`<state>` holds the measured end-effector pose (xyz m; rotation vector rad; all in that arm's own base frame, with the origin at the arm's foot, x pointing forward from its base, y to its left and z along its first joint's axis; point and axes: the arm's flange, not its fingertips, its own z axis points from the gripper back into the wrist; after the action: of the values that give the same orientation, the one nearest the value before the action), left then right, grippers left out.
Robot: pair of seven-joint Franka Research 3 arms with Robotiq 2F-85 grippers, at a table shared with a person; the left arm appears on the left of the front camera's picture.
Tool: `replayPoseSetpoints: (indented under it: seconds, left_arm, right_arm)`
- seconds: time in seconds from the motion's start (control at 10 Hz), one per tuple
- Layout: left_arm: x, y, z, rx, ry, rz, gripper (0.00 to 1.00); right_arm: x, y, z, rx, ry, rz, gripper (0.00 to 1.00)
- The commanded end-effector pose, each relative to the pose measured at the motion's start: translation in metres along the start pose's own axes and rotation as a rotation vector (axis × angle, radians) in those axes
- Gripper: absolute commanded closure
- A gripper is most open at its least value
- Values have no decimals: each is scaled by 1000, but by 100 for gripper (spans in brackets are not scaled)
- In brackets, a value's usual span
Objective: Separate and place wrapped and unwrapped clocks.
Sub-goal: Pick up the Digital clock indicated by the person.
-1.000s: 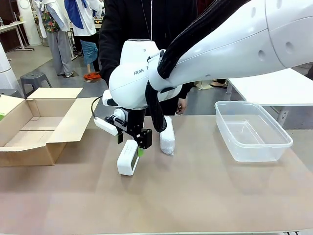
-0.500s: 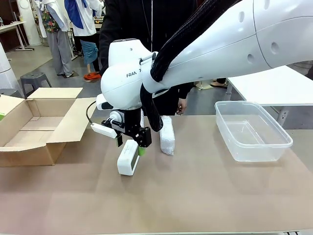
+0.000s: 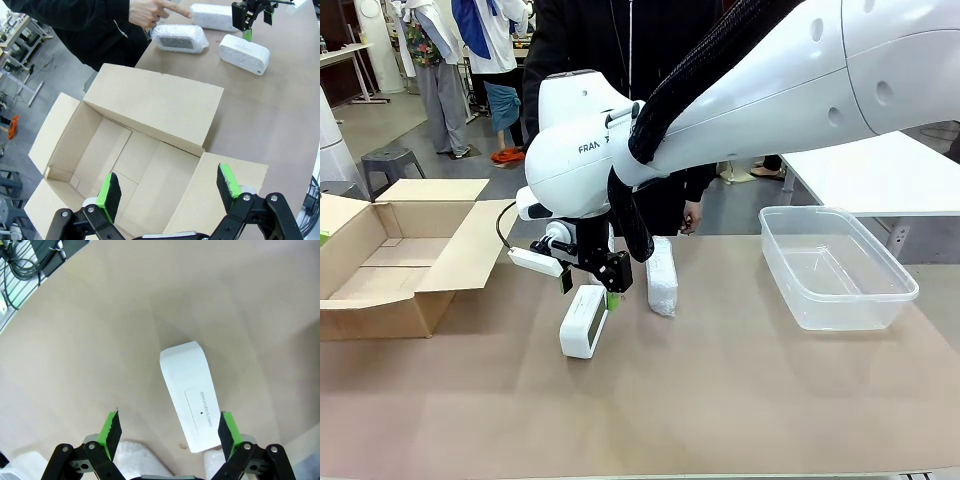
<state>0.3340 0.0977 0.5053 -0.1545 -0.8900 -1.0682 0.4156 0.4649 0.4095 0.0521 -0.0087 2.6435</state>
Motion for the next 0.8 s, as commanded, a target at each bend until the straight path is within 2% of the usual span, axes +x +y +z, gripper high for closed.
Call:
replayPoseSetpoints:
  seconds: [0.0,0.7]
  left_arm:
    - [-3,2,-1,-9,-19,-13,0]
    - [-3,2,-1,-9,-19,-13,0]
  right_arm:
    - [0,5,-2,1,18,20,0]
    - [0,0,-1,1,-1,1,0]
